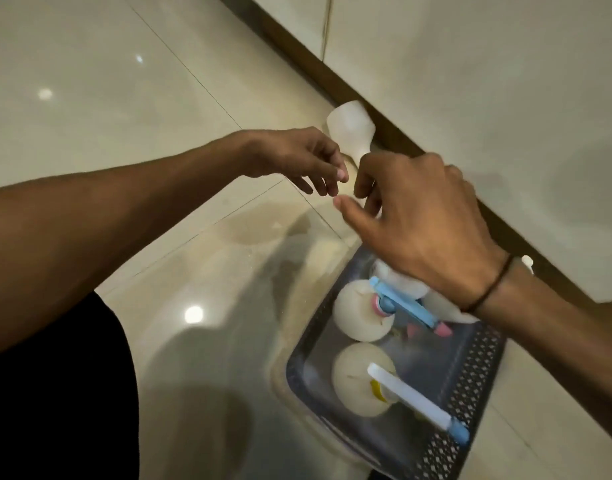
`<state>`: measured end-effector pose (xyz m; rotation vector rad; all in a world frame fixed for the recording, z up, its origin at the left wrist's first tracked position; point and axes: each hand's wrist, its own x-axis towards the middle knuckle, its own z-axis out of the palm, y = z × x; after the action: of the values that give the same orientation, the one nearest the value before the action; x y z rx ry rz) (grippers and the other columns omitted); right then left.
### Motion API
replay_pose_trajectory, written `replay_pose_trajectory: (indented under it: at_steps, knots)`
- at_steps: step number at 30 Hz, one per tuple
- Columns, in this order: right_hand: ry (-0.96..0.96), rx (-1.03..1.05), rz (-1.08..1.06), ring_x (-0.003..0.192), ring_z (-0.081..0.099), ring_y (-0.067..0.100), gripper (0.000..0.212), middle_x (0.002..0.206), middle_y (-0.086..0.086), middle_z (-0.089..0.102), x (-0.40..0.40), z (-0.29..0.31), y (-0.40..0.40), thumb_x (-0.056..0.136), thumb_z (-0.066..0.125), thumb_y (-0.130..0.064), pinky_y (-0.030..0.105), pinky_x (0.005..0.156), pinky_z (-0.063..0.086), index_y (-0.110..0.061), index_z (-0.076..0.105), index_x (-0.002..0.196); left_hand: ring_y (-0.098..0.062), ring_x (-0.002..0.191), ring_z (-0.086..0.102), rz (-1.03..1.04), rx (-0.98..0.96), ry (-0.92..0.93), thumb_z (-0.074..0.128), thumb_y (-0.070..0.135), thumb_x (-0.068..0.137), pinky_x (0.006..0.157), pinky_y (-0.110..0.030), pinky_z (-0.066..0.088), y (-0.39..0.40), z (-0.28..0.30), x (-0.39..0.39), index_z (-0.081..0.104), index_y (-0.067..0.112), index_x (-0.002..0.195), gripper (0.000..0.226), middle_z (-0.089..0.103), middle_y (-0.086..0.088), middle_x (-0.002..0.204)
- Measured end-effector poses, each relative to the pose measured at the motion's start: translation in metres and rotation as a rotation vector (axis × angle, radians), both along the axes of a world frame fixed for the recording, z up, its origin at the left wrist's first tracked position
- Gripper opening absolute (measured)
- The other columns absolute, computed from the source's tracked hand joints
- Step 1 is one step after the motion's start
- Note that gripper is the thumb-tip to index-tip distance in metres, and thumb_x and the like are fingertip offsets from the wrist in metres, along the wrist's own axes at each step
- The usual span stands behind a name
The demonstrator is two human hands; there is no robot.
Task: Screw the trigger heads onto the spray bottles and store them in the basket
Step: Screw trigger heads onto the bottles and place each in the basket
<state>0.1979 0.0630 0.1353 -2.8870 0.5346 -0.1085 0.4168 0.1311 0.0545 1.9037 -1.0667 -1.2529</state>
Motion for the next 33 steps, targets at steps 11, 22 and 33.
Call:
replay_pose_trajectory:
  at_steps: [11,22,33]
  knots:
    - [0.593,0.065,-0.115,0.105,0.061,0.035,0.057,0.134,0.018,0.064,0.154,-0.08,-0.111,0.092,0.073,-0.041,0.035,0.082,0.047,-0.005,0.061,0.134,-0.013,0.081,0.072,0.308,-0.077,-0.074,0.065,0.023,0.107,0.08,-0.031,0.058,-0.006,-0.002,0.008,0.07,0.007,0.122,0.023,0.079,-0.006,0.097]
    - [0.627,0.056,-0.212,0.094,0.06,0.034,0.052,0.113,0.013,0.063,0.147,-0.154,-0.133,0.084,0.07,-0.037,0.038,0.083,0.049,-0.012,0.062,0.129,-0.016,0.09,0.069,0.283,-0.022,-0.217,0.072,0.023,0.102,0.086,-0.04,0.061,0.008,-0.012,0.014,0.068,0.014,0.126,0.026,0.073,-0.003,0.108]
    - [0.134,0.083,-0.039,0.057,0.049,0.023,0.047,0.064,0.001,0.051,0.108,-0.043,-0.091,0.092,0.053,-0.056,0.027,0.053,0.032,-0.016,0.049,0.067,-0.035,0.142,0.046,0.013,-0.077,-0.796,0.093,0.043,0.074,0.1,-0.058,0.055,-0.006,-0.017,0.001,0.038,0.027,0.16,0.104,0.041,-0.008,0.162]
